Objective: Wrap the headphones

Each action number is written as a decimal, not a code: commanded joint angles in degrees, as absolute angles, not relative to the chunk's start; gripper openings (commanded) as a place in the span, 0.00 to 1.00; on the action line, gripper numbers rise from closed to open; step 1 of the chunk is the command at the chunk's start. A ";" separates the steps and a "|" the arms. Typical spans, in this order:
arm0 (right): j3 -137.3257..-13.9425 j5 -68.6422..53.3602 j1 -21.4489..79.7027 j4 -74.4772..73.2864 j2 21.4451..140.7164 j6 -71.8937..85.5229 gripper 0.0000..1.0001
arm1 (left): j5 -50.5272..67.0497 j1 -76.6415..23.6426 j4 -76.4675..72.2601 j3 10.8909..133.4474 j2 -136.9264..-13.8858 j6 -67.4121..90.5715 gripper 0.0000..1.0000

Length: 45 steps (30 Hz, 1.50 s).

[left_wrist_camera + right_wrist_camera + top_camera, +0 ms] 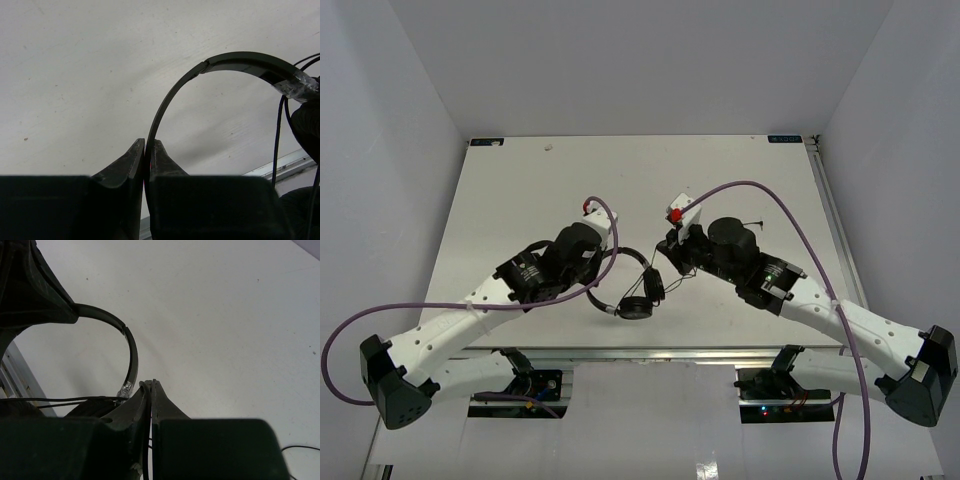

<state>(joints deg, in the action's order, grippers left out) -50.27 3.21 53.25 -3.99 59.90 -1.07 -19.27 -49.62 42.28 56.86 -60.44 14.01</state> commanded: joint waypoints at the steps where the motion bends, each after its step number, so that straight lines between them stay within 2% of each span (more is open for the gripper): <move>1: -54.69 0.84 52.93 -6.11 60.95 -0.84 0.08 | -25.15 -49.75 41.26 58.75 -59.11 13.05 0.00; 5: -55.69 -6.83 52.91 -5.94 62.03 1.20 0.08 | -32.40 -49.75 43.11 60.25 -60.87 16.13 0.00; 9: -56.11 -12.61 52.98 -4.47 63.83 3.37 0.08 | -34.28 -49.75 44.18 60.66 -63.59 19.53 0.00; 24: -58.51 -21.03 53.59 1.86 69.09 8.68 0.08 | -42.30 -49.75 45.59 61.70 -69.96 30.69 0.00; 37: -51.26 -23.67 56.58 11.73 67.30 15.01 0.08 | -47.61 -49.75 48.36 65.04 -73.76 41.32 0.00; 45: -44.67 -19.09 59.92 16.94 66.88 16.70 0.08 | -48.59 -49.66 48.32 66.87 -72.08 45.40 0.00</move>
